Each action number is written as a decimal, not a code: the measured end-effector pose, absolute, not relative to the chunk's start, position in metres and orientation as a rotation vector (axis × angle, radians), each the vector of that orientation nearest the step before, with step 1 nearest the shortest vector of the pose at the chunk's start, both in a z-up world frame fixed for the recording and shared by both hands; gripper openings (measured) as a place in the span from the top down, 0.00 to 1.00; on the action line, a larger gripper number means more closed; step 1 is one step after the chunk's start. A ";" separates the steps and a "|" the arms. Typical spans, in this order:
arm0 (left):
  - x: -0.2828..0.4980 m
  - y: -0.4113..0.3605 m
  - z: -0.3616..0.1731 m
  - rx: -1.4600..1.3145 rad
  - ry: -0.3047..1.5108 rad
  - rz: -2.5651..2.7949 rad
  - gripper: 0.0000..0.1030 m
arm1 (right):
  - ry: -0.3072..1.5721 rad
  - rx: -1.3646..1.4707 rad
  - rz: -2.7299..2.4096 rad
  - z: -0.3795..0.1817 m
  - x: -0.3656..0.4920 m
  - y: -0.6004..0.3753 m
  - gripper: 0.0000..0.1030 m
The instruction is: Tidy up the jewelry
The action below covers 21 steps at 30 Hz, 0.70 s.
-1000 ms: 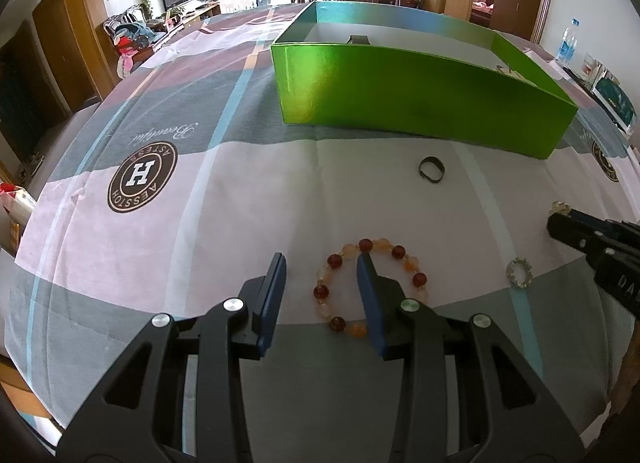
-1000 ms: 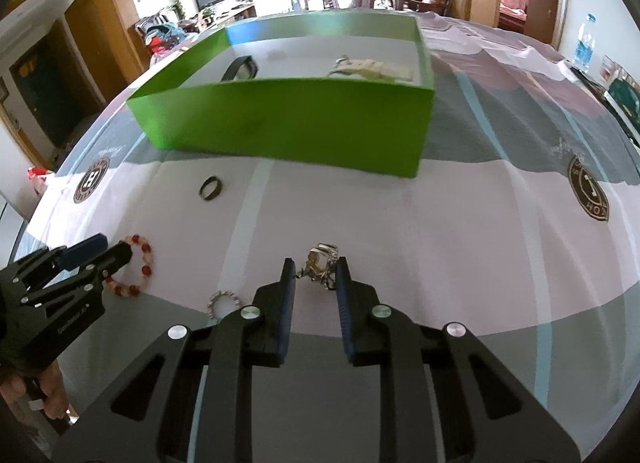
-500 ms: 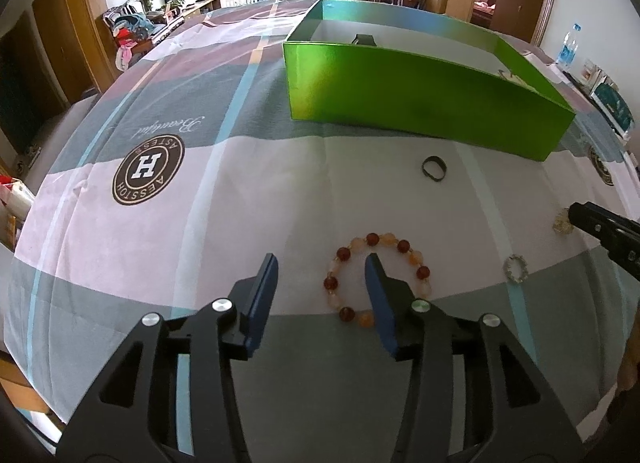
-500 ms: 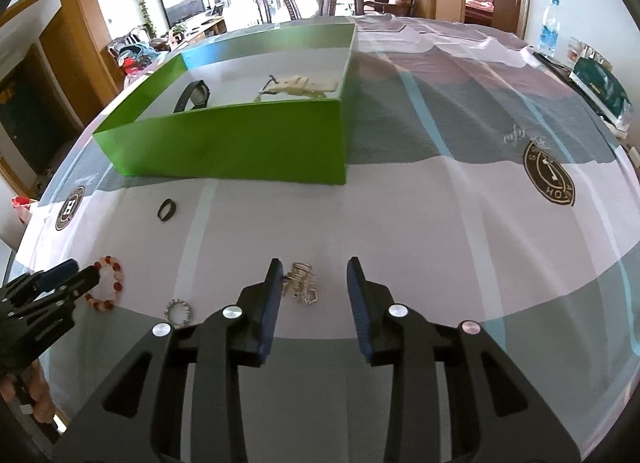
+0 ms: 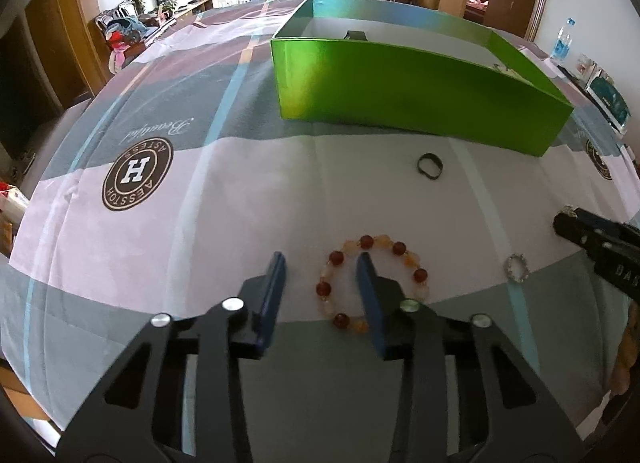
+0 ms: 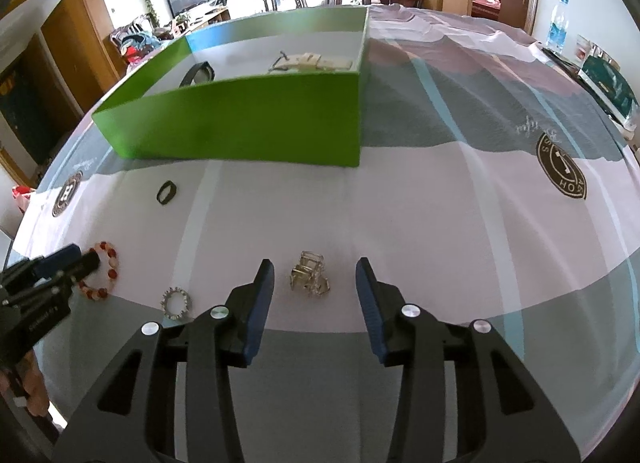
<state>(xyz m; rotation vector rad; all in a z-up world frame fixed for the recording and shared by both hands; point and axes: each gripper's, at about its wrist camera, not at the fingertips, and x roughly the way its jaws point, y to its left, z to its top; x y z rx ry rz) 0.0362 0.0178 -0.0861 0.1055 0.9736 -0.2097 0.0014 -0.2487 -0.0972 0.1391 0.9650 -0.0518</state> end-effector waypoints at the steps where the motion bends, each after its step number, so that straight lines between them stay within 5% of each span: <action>1: 0.036 0.017 -0.086 0.107 0.971 -0.210 0.74 | 0.958 0.125 -0.056 -0.098 0.001 -0.246 0.59; 3: 0.037 0.017 -0.085 0.103 0.970 -0.214 0.87 | 0.955 0.107 -0.051 -0.098 0.002 -0.243 0.60; 5: 0.038 0.016 -0.085 0.098 0.972 -0.210 0.90 | 0.949 0.099 -0.041 -0.099 0.002 -0.239 0.77; 9: 0.041 0.019 -0.083 0.072 0.976 -0.207 0.92 | 0.945 0.097 -0.022 -0.098 0.001 -0.237 0.86; 21: 0.040 0.019 -0.032 0.067 0.857 -0.234 0.92 | 0.834 0.085 0.004 -0.052 -0.002 -0.237 0.86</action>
